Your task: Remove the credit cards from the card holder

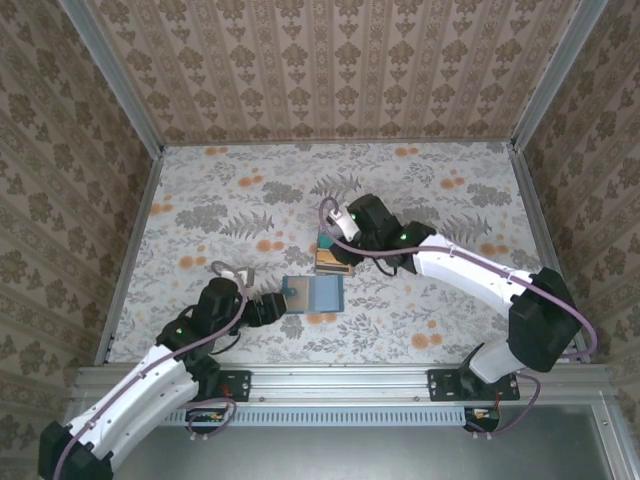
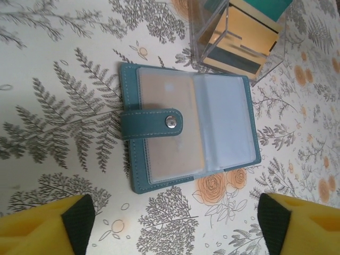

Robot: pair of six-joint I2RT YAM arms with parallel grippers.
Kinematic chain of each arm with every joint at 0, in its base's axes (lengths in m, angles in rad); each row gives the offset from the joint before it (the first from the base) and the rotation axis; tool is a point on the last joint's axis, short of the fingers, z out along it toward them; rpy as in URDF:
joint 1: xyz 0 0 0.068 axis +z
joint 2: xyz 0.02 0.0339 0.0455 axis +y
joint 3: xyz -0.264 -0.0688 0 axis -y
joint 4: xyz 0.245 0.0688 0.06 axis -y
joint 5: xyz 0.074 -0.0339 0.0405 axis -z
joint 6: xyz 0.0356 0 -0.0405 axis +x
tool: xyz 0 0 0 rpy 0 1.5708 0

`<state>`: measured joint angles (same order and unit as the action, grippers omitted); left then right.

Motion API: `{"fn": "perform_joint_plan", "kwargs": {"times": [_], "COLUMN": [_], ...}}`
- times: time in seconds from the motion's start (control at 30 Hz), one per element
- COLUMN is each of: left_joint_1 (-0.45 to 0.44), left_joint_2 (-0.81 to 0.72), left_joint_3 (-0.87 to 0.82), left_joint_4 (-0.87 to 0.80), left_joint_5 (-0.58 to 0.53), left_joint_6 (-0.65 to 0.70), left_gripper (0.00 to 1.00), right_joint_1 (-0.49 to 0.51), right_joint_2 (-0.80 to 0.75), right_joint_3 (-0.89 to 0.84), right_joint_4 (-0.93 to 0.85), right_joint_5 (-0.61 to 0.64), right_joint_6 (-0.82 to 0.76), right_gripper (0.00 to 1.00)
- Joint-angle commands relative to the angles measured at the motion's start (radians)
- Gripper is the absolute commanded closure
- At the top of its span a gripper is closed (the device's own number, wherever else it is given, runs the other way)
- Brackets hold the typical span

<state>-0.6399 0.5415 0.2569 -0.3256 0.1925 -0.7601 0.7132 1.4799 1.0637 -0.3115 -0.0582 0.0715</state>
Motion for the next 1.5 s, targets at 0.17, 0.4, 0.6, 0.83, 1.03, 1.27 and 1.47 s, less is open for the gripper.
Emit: {"fn": "perform_joint_plan", "kwargs": {"times": [0.17,0.4,0.6,0.83,1.03,1.27,1.47], "left_joint_1": [-0.021,-0.074,-0.09,-0.096,-0.095,-0.098,-0.106], "left_joint_2": [0.173,0.368,0.457,0.509,0.535,0.565,0.587], "left_joint_3": [0.0,0.044,0.078,0.091,0.102,0.105,0.104], "left_joint_4": [0.184,0.278,0.297,0.311,0.297,0.324,0.344], "left_joint_5": [0.044,0.021,0.001,0.001,-0.025,-0.006,0.009], "left_joint_6": [-0.02,-0.018,-0.005,-0.002,0.01,0.013,0.009], "left_gripper": [0.27,0.38,0.43,0.45,0.46,0.48,0.49], "right_joint_1": [0.102,0.138,0.154,0.17,0.185,0.189,0.197], "right_joint_2": [-0.056,-0.006,0.059,0.127,0.151,0.152,0.155], "right_joint_3": [-0.312,-0.401,-0.389,-0.377,-0.379,-0.375,-0.364], "right_joint_4": [0.316,0.382,0.394,0.39,0.395,0.387,0.381], "right_joint_5": [-0.016,0.092,0.099,0.127,0.138,0.137,0.134], "right_joint_6": [0.429,0.552,0.569,0.577,0.594,0.593,0.594], "right_gripper": [0.69,0.75,0.75,0.76,0.81,0.84,0.85]}}
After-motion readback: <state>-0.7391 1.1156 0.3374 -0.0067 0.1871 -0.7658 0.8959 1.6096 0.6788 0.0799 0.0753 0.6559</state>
